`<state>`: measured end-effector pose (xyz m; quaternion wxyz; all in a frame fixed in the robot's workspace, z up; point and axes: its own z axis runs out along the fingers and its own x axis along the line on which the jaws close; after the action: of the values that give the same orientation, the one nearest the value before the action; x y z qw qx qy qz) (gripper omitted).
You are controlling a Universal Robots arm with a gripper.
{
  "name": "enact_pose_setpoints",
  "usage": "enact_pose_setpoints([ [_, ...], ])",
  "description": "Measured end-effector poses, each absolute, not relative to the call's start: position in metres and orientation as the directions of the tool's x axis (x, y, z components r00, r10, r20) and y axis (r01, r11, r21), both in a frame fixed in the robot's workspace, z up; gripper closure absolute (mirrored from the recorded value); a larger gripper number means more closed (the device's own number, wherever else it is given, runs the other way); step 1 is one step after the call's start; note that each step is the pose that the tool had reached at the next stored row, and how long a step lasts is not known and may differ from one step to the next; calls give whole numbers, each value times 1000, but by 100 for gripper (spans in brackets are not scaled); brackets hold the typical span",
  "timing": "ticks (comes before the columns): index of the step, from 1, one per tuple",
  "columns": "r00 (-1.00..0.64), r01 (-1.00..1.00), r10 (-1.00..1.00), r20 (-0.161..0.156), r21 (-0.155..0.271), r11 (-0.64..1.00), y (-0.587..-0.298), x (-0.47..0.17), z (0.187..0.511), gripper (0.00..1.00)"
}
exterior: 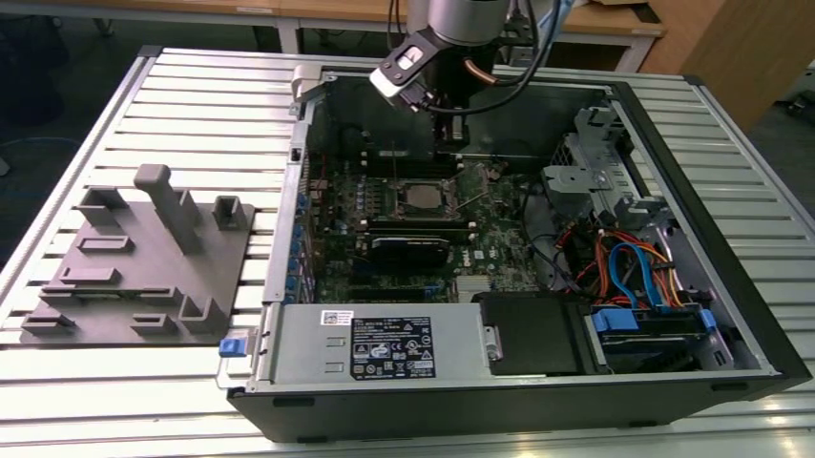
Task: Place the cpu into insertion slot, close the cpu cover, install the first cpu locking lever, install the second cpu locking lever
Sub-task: 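Close the cpu cover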
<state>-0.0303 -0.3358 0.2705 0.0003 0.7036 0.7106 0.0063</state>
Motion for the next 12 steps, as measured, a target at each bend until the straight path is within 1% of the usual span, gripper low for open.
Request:
enact_pose_setpoints([
  [12,-10,1000,1000,8,9,10,-336,-28,270,90],
])
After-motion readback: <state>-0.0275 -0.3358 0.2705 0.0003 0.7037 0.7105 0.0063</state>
